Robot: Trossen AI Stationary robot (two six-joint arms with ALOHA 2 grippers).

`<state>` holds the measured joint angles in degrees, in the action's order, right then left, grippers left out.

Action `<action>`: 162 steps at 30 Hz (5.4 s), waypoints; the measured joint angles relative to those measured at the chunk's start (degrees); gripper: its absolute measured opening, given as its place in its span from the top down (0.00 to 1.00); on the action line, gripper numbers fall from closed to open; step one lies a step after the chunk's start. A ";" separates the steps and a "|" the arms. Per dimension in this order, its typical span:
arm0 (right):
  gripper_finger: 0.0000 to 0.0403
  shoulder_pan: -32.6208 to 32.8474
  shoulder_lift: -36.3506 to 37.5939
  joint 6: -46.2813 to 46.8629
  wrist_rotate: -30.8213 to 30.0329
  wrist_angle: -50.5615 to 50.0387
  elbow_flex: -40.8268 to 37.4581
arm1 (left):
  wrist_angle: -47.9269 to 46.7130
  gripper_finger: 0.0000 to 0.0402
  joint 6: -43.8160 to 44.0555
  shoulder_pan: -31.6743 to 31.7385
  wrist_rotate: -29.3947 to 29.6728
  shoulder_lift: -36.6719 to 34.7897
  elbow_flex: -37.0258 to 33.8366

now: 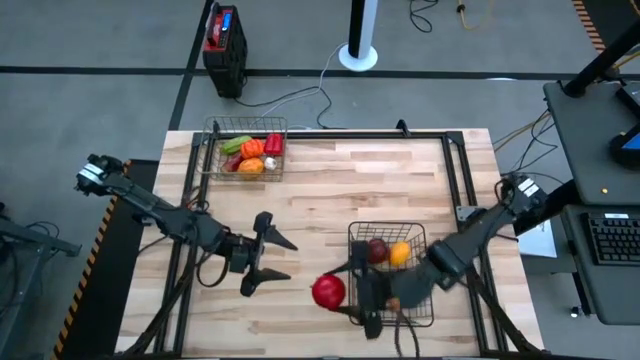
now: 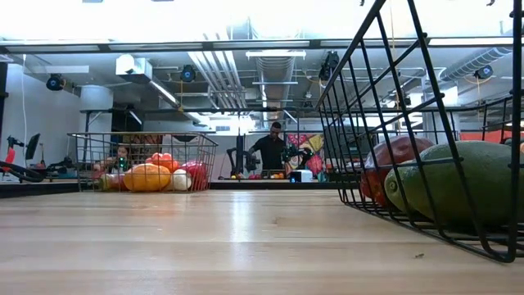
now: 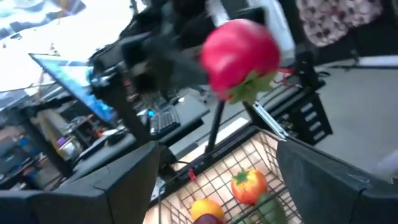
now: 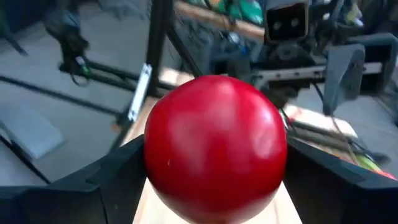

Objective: Sort produce into baskets
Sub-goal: Put the red tomato into the black wire basket

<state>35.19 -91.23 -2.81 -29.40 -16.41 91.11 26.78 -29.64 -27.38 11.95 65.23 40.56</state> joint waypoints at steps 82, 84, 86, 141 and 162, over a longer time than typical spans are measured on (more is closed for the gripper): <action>0.19 -3.66 -0.32 -25.41 -29.56 26.05 -15.16 | 35.55 0.24 52.37 20.89 -28.52 20.90 0.33; 0.19 -3.61 -1.30 -26.32 -29.80 26.09 -14.60 | 35.62 0.24 51.24 20.90 -30.13 20.90 0.49; 0.19 -3.68 -2.09 -27.06 -29.84 26.40 -14.37 | 35.76 0.24 50.32 20.92 -31.47 20.91 0.52; 0.18 -3.80 3.42 -32.58 -0.05 106.55 -53.18 | 38.33 0.16 23.07 23.61 -39.94 19.83 -0.24; 0.19 -6.48 4.21 -18.16 -0.84 105.17 -45.82 | 39.63 0.16 -44.50 12.05 -6.41 19.70 4.10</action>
<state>28.71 -87.02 -20.97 -30.23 88.76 45.29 66.42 -74.14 -15.32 5.54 84.93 44.66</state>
